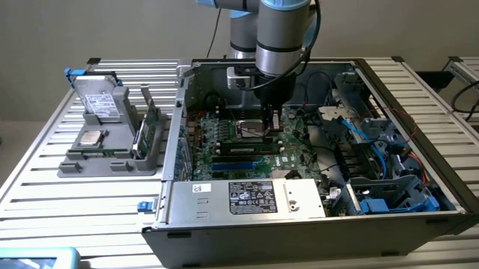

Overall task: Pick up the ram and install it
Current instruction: 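Press down the ram until it locks into place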

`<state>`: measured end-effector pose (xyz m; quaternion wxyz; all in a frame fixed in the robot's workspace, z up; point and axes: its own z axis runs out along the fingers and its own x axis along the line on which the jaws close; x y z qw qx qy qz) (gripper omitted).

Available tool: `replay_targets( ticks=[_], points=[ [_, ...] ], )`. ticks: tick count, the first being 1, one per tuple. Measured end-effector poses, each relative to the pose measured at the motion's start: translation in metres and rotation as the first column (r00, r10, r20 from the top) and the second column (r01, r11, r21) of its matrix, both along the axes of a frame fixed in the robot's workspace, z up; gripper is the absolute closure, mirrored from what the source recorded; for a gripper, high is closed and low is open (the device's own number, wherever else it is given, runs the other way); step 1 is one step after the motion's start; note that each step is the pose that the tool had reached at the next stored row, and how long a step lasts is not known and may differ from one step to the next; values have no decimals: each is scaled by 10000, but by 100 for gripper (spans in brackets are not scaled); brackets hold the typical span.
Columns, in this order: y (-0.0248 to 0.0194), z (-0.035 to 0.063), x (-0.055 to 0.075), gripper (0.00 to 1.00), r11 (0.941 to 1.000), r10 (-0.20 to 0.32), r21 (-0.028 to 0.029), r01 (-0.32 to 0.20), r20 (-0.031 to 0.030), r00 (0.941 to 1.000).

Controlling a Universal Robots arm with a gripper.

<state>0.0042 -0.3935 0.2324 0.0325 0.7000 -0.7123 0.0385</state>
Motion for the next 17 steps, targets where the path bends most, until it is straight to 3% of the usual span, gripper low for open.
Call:
replay_targets(
  ticks=[5,10,17],
  points=[
    [-3,-1,3,89,10000,1,-51,-1,-2,10000],
    [-3,-12,3,89,9999,1,-173,-1,-4,10000],
    [7,-21,-13,89,9998,0,-173,0,-3,10000]
  ],
)
